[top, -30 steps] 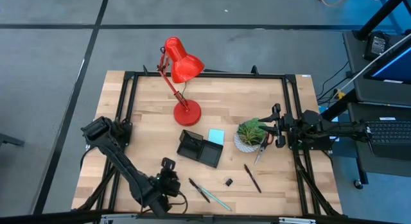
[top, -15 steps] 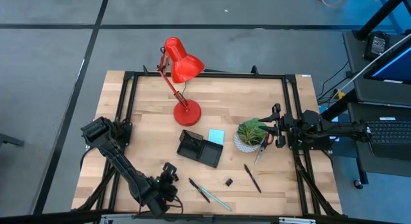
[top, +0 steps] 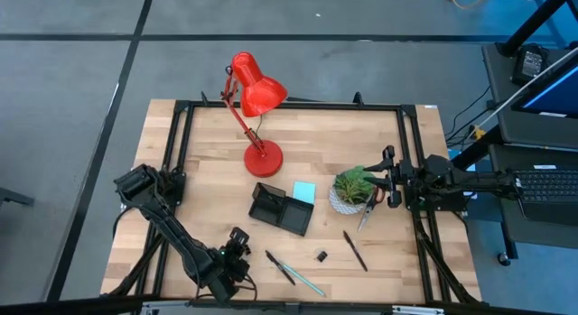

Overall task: Pick and place office supplies into organizer
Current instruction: Put the middle black binder clip into the black desk organizer

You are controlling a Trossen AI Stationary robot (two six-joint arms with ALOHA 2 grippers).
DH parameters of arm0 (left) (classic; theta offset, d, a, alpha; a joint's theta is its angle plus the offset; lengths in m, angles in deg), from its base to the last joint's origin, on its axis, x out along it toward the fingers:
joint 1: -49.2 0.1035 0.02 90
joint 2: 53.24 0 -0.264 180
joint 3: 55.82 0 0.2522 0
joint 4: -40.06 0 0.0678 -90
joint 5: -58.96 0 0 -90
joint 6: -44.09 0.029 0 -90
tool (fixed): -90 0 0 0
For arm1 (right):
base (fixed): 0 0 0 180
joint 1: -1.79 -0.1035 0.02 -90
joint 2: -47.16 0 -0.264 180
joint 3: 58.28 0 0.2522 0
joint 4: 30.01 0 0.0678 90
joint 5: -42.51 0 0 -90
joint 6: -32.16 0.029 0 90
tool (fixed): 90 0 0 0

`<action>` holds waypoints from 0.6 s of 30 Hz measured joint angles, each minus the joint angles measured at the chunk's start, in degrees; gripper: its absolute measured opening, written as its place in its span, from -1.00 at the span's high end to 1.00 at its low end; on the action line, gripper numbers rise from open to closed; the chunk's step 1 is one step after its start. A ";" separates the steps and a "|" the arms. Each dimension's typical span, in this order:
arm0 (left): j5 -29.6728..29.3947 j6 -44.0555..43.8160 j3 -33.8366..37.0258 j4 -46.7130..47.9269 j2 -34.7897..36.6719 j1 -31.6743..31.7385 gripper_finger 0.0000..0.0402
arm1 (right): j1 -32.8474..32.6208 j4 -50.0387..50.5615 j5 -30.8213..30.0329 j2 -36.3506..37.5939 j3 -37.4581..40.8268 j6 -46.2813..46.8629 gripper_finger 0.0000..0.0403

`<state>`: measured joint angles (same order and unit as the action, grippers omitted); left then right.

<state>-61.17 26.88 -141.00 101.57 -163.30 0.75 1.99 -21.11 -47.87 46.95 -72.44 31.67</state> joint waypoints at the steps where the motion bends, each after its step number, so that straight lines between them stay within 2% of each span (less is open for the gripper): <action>1: 0.38 0.01 0.00 0.02 -0.34 0.16 0.62 | 0.00 0.01 0.00 0.01 0.00 0.00 0.35; 9: 1.12 0.46 0.00 0.00 -1.45 0.59 0.68 | 0.01 0.06 0.00 0.01 0.00 -0.01 0.35; 18: 0.76 0.46 -0.02 0.00 -1.45 0.59 0.95 | 0.01 0.12 0.00 0.02 0.00 -0.24 0.35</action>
<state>-60.41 27.34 -141.02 101.58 -164.75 1.34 2.00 -20.98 -47.87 46.97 -72.44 31.43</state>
